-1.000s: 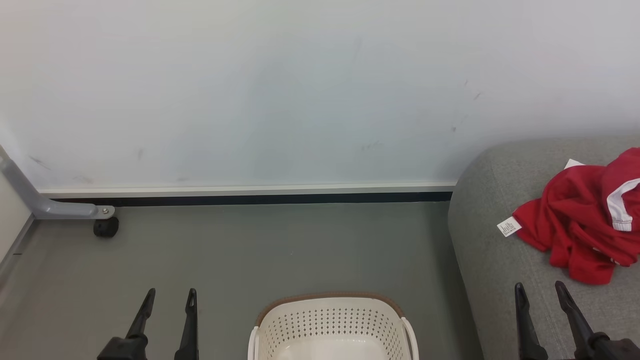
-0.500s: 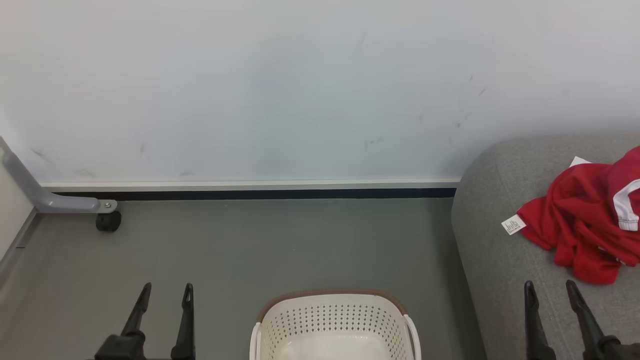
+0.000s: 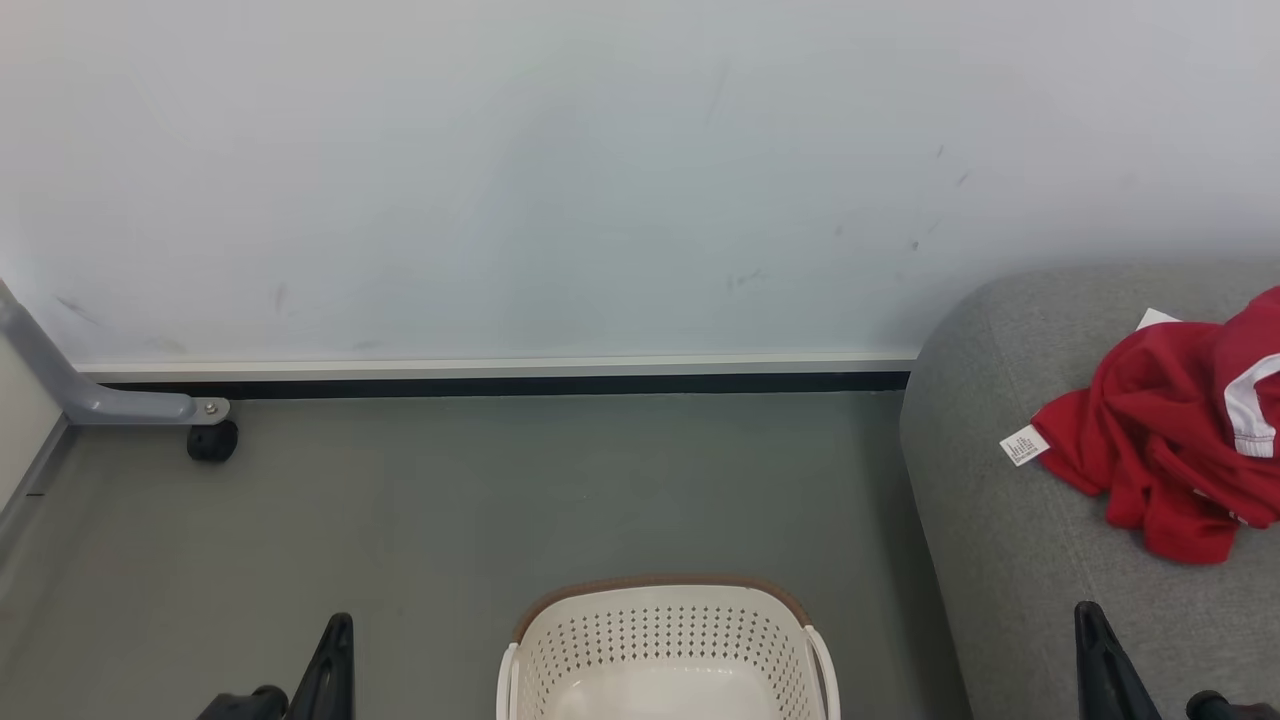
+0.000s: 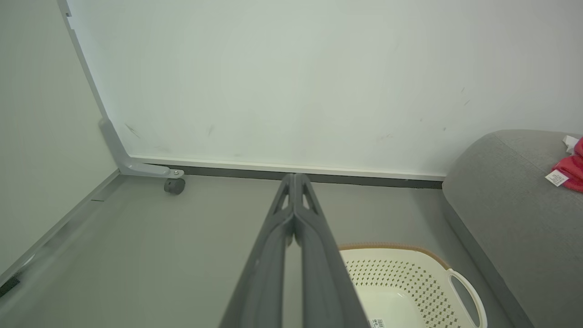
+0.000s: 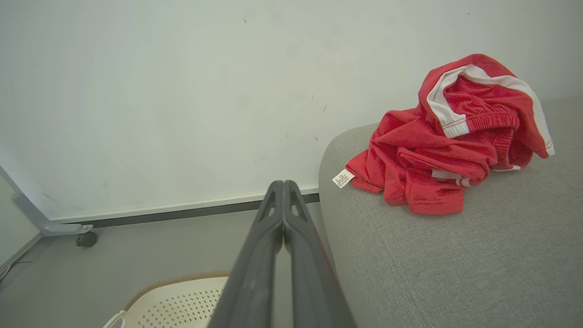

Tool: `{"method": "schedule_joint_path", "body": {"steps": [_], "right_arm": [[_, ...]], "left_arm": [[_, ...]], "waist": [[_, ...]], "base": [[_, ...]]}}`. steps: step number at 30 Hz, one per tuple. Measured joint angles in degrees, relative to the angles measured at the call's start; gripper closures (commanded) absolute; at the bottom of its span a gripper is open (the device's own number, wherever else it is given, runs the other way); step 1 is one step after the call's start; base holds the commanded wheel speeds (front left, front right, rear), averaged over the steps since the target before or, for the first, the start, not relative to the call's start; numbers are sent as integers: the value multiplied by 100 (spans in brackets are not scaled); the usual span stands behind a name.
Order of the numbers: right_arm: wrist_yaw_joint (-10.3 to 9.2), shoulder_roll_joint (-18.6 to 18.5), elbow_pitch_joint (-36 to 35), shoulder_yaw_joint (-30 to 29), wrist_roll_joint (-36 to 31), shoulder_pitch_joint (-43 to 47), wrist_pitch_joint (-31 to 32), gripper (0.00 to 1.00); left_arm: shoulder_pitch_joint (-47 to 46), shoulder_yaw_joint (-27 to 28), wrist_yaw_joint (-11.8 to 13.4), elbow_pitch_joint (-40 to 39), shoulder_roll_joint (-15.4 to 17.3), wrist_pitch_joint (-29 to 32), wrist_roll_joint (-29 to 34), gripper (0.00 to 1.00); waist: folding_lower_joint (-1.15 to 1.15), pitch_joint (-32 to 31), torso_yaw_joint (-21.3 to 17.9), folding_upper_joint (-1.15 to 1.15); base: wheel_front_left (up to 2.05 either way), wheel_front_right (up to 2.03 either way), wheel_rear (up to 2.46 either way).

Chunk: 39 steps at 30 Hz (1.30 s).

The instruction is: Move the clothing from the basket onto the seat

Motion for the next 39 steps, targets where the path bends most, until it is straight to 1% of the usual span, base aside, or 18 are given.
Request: {"method": "schedule_joint_path", "body": {"steps": [1, 4, 17, 39], "right_arm": [[29, 8, 15, -21, 55, -5, 24, 100], [38, 29, 51, -69, 301, -41, 85, 100], [230, 140, 240, -290, 1356, -247, 368, 100], [491, 304, 587, -625, 2874, -552, 800, 100]], "left_arm": [[-3, 22, -46, 7, -7, 33, -47, 100], [-14, 56, -88, 30, -35, 86, -297, 100], [-108, 290, -248, 96, -141, 363, -1240, 100], [-254, 660, -526, 210, -319, 756, -2735, 100]], "waist": [[0, 3, -5, 0], [0, 12, -17, 0], [0, 46, -68, 0], [0, 102, -145, 0]], "base": [[0, 0, 0], [0, 0, 0], [0, 0, 0], [0, 0, 0]]}}
